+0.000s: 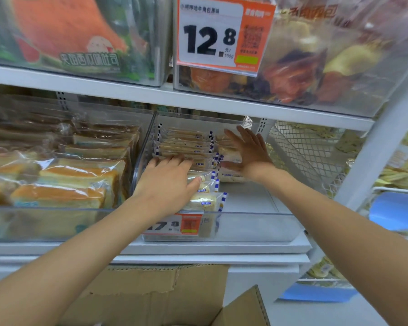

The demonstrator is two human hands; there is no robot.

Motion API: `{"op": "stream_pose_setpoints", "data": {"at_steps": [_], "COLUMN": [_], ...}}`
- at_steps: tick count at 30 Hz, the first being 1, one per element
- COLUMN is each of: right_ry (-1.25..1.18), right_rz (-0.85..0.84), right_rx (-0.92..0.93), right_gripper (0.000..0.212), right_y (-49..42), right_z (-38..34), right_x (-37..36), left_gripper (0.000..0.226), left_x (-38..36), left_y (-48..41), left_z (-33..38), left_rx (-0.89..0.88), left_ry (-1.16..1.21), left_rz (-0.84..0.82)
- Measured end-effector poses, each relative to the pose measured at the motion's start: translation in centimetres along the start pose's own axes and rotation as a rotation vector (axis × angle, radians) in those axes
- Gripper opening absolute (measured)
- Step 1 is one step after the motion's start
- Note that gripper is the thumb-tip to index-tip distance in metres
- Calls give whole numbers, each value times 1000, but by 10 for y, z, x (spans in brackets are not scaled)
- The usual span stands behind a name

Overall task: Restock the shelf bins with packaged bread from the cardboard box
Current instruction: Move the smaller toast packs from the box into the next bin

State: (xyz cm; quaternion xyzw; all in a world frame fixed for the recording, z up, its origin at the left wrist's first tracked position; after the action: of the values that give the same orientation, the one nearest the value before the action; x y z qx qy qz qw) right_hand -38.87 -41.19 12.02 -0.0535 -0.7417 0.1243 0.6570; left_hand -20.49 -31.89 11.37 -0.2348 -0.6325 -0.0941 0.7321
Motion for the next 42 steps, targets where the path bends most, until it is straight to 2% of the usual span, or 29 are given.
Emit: {"op": "stream_pose_setpoints", "data": {"at_steps": [4,8,10,12,14,18,21,23,26,31,33,35,38,39,42], "right_ry": [-302,-311,-360,-410,-425,-431,-448,-421,-273,-107,-48,-104,-298,-370,-628], "right_rz": [83,200,183,136,27,-340,-697,-838,-815,-712,-684,-668,-703,-729,-818], "right_rx": [-56,-7,5,20,16,-12,-53,-36,145,415,511,573,472,401,165], "right_gripper": [75,36,24,17,18,25,38,49,68,83,73,52,25,22,25], "right_y": [48,116,152,187,218,271,307,324,331,332,327,318,298,291,281], "right_z": [-18,-55,-73,-93,-110,-135,-154,-171,-212,-286,-302,-312,-304,-296,-267], "right_x": [42,70,70,60,35,-58,-140,-186,-233,-282,-295,-292,-264,-252,-214], "left_gripper": [49,22,13,11,9,8,11,13,6,11,11,18,60,65,35], "left_x": [24,58,59,43,13,-65,-105,-121,-135,-145,-149,-155,-165,-165,-160], "left_y": [11,44,70,100,134,212,272,307,340,351,353,356,357,354,345], "left_z": [9,22,26,24,14,-32,-74,-101,-130,-142,-142,-144,-137,-131,-112], "left_rx": [-14,-25,-8,31,70,209,350,440,537,555,573,604,609,612,623], "left_ry": [163,209,237,284,321,432,530,564,643,700,744,791,932,989,1180], "left_rz": [127,297,300,224,90,-154,-204,-201,-186,-156,-159,-193,-284,-302,-281]}}
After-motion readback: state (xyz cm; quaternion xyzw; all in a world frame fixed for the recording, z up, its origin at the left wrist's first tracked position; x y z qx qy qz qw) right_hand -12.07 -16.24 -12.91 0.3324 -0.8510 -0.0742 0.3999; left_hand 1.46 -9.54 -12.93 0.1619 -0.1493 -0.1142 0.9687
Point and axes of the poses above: each hand's wrist, its own y-axis away from the middle knuckle, its own x-axis out of the back of the hand, z = x × y, the point moved 9 cm from there along -y, towards the middle knuckle, and after that the axes turned 10 degrees about -x, right-handed, at the moved point
